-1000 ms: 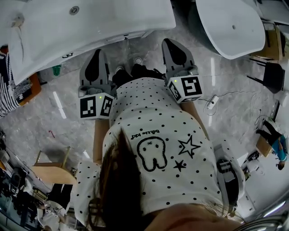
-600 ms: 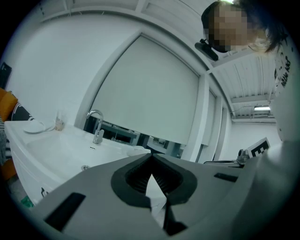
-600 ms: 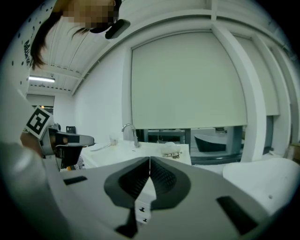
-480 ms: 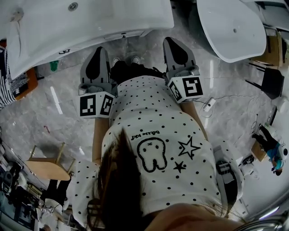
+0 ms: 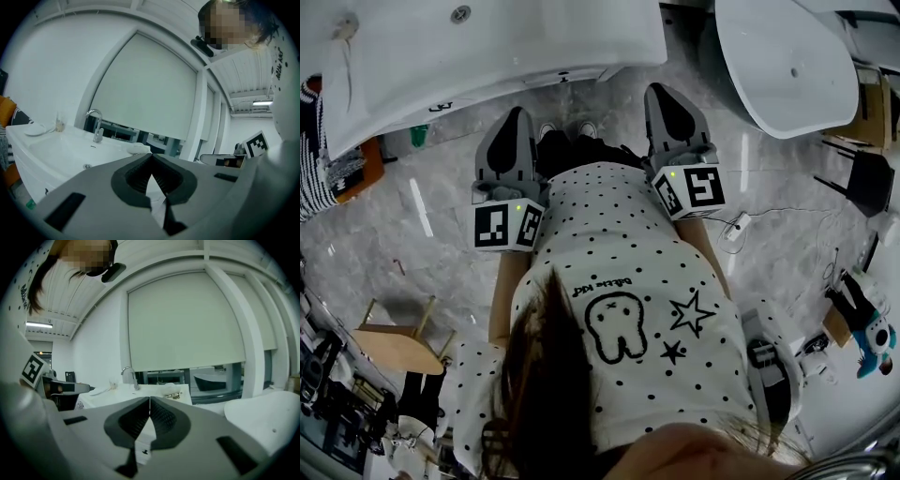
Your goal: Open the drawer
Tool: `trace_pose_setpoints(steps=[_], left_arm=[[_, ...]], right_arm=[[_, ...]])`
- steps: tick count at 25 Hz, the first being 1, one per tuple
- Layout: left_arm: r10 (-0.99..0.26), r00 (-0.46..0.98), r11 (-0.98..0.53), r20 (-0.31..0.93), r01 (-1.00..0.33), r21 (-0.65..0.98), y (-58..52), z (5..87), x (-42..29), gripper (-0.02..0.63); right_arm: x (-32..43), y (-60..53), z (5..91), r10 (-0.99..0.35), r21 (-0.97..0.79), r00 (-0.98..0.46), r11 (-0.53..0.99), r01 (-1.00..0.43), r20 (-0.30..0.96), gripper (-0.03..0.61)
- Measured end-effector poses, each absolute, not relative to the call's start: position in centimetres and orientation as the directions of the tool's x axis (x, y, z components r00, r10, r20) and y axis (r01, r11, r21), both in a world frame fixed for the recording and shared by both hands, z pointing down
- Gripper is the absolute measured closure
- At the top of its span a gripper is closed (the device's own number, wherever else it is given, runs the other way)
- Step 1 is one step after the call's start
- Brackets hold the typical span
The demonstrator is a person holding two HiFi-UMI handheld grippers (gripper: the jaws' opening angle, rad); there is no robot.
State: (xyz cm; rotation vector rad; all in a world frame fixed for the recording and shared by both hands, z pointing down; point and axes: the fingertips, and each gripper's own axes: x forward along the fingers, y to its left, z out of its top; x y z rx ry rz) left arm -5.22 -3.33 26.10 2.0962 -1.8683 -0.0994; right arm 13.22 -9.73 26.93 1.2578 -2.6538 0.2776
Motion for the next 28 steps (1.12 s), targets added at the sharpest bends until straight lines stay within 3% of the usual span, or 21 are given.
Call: trace_pose_setpoints(steps=[11, 28], left_arm=[[-0.968, 0.197, -0.154, 0.153, -0.955, 0.252, -3.7, 26.1, -3.6, 0.609], [-0.975, 0.167, -0.128, 0.144, -0.96, 0.251, -3.5, 26.0, -4.1, 0.609]], right_arm=[[13.0, -9.7, 26.7, -0.739, -0.067, -0.636, 0.639, -0.766, 0.221, 0.565], [12.6, -9.8, 26.6, -0.731, -0.057, -0.649, 0.653, -0.755, 0.212, 0.565]])
